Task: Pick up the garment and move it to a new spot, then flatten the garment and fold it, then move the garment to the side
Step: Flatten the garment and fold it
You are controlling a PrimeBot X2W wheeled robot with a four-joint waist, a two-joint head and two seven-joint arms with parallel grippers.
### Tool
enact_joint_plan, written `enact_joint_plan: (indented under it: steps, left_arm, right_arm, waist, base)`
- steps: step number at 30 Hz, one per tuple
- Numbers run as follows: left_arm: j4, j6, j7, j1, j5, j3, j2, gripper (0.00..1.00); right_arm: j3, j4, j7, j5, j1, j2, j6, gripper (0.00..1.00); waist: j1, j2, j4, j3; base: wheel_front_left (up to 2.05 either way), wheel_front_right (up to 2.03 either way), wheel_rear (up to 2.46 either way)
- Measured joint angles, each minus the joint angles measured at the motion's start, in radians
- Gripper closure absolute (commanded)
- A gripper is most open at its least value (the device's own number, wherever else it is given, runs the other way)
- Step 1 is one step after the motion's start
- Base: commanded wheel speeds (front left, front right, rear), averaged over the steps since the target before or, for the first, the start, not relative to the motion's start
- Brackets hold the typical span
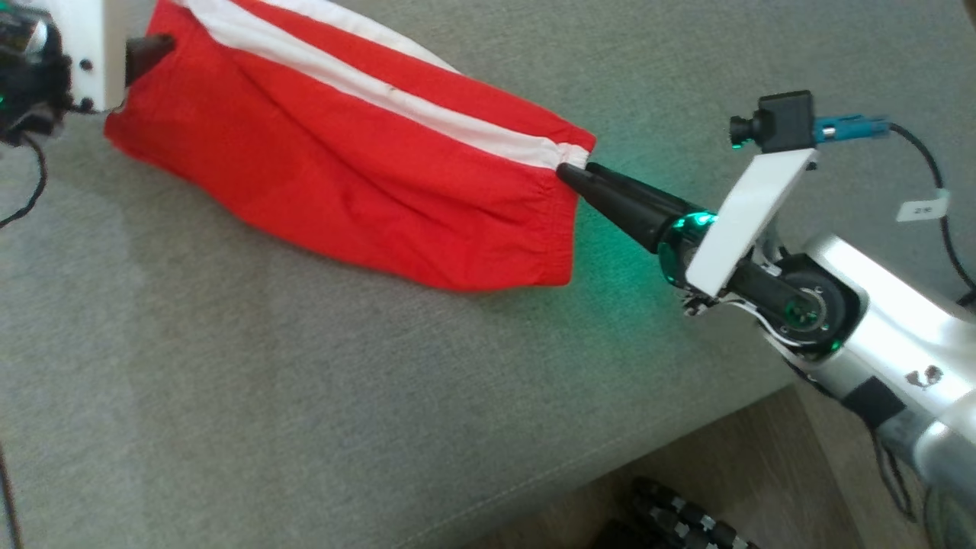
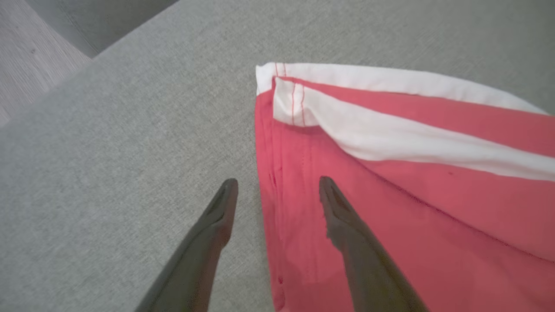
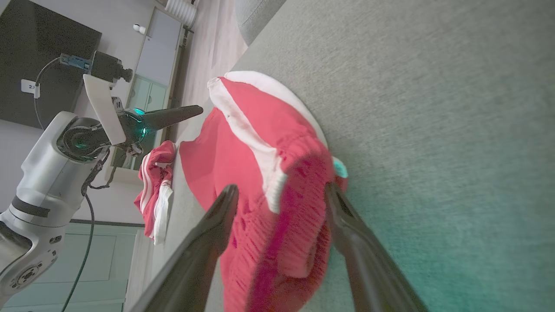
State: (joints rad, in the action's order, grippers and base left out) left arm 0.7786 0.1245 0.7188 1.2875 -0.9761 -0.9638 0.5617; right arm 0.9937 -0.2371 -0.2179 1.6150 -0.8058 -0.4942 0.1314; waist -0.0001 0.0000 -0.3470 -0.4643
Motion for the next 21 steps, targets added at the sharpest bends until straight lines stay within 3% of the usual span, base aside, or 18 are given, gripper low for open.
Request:
enact_joint_plan:
  steps: [4,11,12,13,14,21]
  left_arm:
    - [0.0,0.0,0.056,0.004,0.025,-0.055,0.028,0.0]
    - [-0.004,0.005,0.112,0.037,0.007,-0.067,0.046,0.0]
    - [-0.004,0.005,0.127,0.037,-0.02,-0.063,0.047,0.53]
    - [-0.008,0.005,0.14,0.036,-0.043,-0.062,0.047,0.8]
    - [-0.016,0.005,0.157,0.033,-0.057,-0.066,0.047,1.0]
    - [-0.023,0.005,0.162,-0.017,-0.065,-0.092,0.046,1.0]
  right_arm:
    - [-0.014,0.034,-0.012,0.005,0.022,-0.045,0.0,0.0]
    - [-0.052,0.081,0.043,-0.015,0.069,-0.102,0.0,0.0]
    - [-0.062,0.091,0.055,-0.015,0.076,-0.107,0.0,0.0]
    - [-0.068,0.099,0.063,-0.013,0.087,-0.113,0.0,0.0]
    - [-0.073,0.105,0.069,-0.008,0.1,-0.119,0.0,0.0]
    - [-0.077,0.1,0.096,-0.015,0.171,-0.153,0.0,0.0]
  waist:
    - [0.0001,0.0,-0.024,-0.011]
    - [0.0,0.0,-0.067,-0.043]
    - [0.0,0.0,-0.072,-0.044]
    - [0.0001,0.0,-0.074,-0.042]
    - [0.0001,0.0,-0.074,-0.037]
    - [0.0,0.0,-0.057,0.02]
  base:
    - [0.0,0.0,0.0]
    - [0.0,0.0,0.0]
    - [0.0,0.0,0.0]
    - [0.0,0.0,0.0]
    - [0.0,0.0,0.0]
    - [0.0,0.0,0.0]
